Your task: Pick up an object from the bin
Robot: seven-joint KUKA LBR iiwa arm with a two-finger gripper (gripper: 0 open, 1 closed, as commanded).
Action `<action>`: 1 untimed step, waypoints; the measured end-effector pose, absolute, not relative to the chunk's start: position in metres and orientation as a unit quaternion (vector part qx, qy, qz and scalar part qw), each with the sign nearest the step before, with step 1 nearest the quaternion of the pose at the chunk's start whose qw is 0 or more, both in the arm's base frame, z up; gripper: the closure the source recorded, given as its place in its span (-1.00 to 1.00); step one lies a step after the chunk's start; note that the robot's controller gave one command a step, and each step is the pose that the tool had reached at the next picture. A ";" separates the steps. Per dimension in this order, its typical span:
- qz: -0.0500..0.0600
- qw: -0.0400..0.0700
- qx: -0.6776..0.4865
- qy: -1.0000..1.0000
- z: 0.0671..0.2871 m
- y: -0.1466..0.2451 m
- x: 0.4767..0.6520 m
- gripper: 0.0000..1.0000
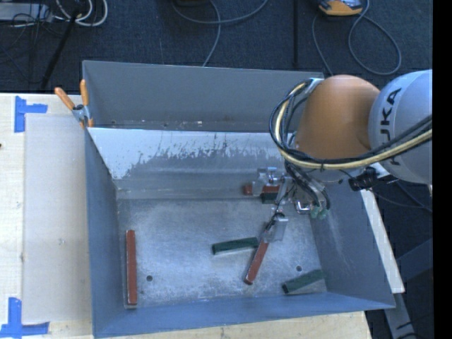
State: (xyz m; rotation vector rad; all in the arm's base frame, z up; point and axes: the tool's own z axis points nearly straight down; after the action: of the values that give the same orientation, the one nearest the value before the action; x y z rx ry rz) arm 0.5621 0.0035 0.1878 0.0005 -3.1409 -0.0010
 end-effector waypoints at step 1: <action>-0.001 0.004 0.055 -0.998 0.065 0.056 0.561 -1.00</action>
Offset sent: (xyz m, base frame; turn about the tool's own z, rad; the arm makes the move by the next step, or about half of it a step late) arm 0.0013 0.0510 -0.1178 -0.1046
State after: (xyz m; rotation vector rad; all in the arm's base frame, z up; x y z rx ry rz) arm 0.5613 0.0562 0.0651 0.1720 -3.1297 -0.0020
